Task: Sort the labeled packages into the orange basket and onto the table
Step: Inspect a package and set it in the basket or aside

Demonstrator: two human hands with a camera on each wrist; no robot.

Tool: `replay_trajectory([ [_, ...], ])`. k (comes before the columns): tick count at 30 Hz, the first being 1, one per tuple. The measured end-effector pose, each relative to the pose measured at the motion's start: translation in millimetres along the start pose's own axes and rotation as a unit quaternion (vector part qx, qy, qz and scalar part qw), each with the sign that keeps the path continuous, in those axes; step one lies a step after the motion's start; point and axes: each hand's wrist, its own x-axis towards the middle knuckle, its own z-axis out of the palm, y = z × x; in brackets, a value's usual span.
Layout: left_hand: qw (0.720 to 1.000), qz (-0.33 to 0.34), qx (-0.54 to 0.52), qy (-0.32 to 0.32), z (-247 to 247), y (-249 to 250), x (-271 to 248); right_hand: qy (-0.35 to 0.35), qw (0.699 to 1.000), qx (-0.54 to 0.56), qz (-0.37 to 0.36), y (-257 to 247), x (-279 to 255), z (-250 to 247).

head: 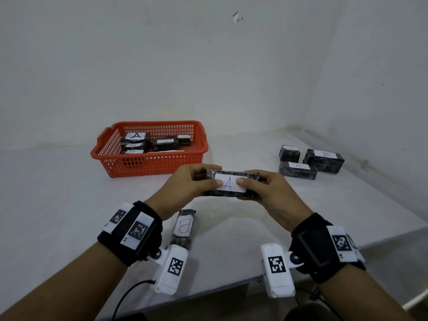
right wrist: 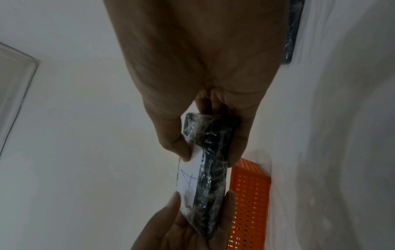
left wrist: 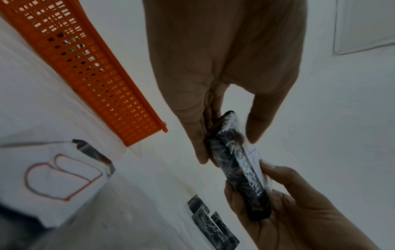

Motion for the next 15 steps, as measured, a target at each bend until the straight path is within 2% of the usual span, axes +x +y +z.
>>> replay_trajectory([
  [6,0.998,0.038,0.049,0.026,-0.7,2.9,0.2,-0.012,1.0,0.002,0.019,-1.7,-2.2,-0.7],
  [11,0.994,0.071,0.088,0.006,-2.7,4.5,-0.9,-0.024,0.996,0.064,0.061,-6.7,-6.4,-4.1],
  [15,0.994,0.062,0.095,-0.009,-2.7,3.7,-3.1,-0.024,0.997,0.06,0.043,-6.7,-6.7,-3.0],
])
